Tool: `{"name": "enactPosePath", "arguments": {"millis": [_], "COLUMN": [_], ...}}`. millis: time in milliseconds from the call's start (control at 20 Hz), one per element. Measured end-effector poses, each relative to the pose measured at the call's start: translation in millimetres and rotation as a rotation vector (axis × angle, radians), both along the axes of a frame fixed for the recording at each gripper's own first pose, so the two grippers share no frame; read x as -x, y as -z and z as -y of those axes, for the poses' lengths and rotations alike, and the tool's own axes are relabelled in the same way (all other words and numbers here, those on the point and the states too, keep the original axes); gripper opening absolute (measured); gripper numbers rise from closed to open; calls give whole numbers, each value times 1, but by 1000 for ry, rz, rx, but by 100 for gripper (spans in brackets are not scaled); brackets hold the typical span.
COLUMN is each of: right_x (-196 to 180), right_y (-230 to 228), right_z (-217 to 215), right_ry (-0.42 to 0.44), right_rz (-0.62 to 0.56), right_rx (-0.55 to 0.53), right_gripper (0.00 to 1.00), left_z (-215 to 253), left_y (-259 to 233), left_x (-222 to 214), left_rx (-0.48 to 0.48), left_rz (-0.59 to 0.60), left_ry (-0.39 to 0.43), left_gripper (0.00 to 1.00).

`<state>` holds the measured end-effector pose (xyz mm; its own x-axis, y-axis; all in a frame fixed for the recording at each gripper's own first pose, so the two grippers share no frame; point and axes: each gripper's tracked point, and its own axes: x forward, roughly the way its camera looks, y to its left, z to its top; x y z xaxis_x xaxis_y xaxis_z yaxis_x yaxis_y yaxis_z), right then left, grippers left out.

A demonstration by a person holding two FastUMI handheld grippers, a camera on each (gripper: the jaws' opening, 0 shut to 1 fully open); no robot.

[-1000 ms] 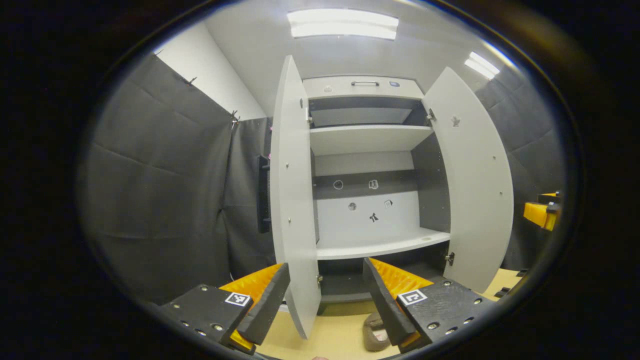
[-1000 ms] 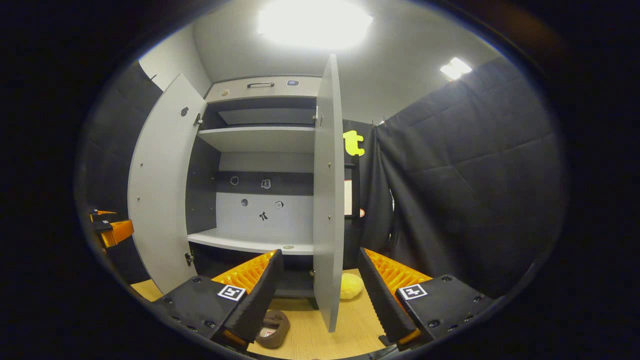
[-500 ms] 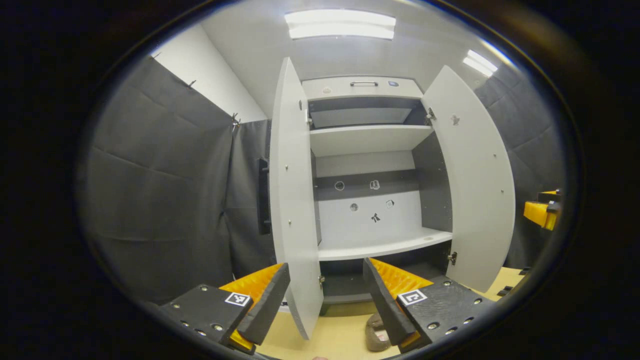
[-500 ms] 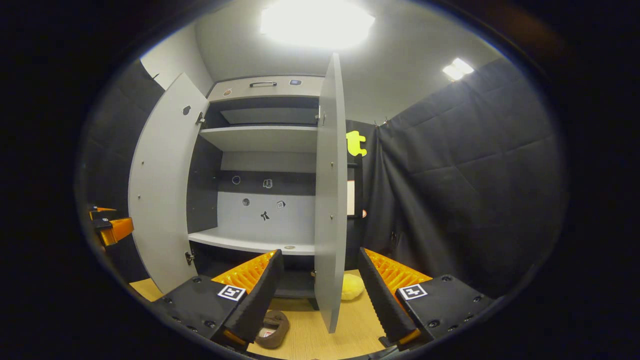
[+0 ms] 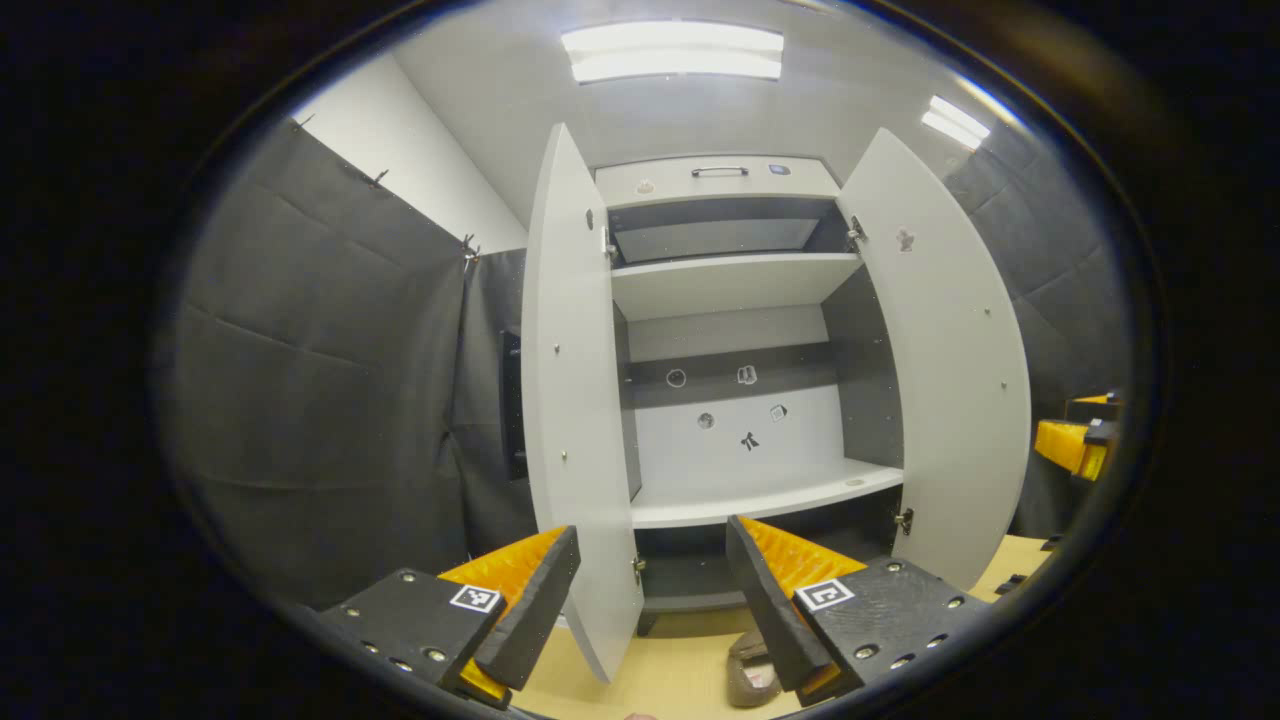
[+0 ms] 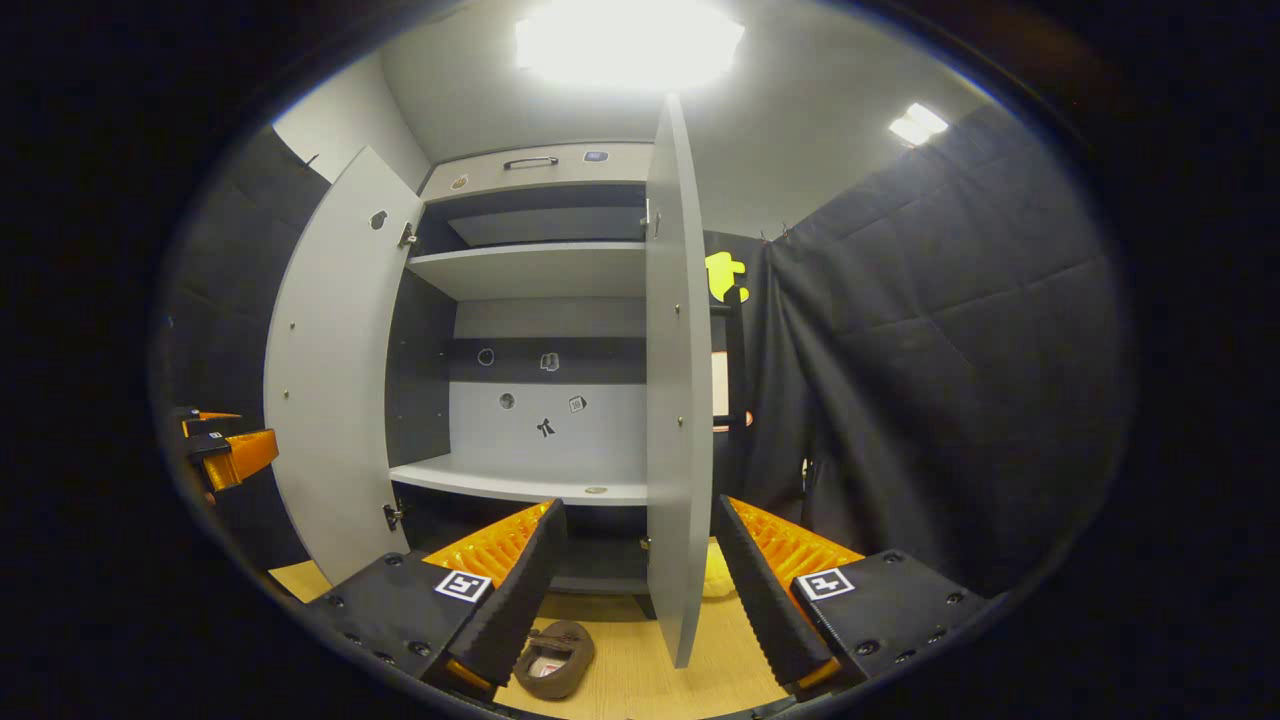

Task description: Grab one shoe with the right hand and put it into the shoe cabinet, grab the other shoe with the left hand and put it into the shoe cabinet; then close the right door with the right hand and the left door with the left hand.

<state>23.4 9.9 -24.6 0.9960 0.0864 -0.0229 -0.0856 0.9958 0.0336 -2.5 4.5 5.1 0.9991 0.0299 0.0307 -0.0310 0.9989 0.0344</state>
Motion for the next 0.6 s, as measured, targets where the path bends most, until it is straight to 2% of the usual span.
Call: {"name": "enactPosePath", "arguments": {"millis": [150, 300, 350, 400, 450, 550, 600], "right_x": [-17, -29, -31, -33, -37, -43, -44], "right_y": [26, 58, 73, 85, 98, 125, 136], "right_z": [-34, -59, -67, -76, -84, -101, -107], "right_ry": [-82, -149, -169, -190, -207, -241, -254], "right_rz": [-52, -136, -176, -213, -248, -314, -339], "right_rx": [8, 7, 7, 8, 17, 48, 62], "right_gripper": [92, 95, 95, 92, 95, 95, 92], "left_z": [-3, -5, -7, -11, -15, -20, -21], "left_y": [1, 3, 2, 2, 2, 3, 4], "left_x": [1, 3, 4, 3, 2, 2, 4], "left_rx": [10, 11, 3, -9, -21, -31, -31], "left_rz": [-8, -21, -20, -16, -14, -18, -21], "left_ry": [-27, -50, -56, -68, -81, -101, -107], "left_gripper": [97, 97, 90, 97, 97, 97, 97]}}
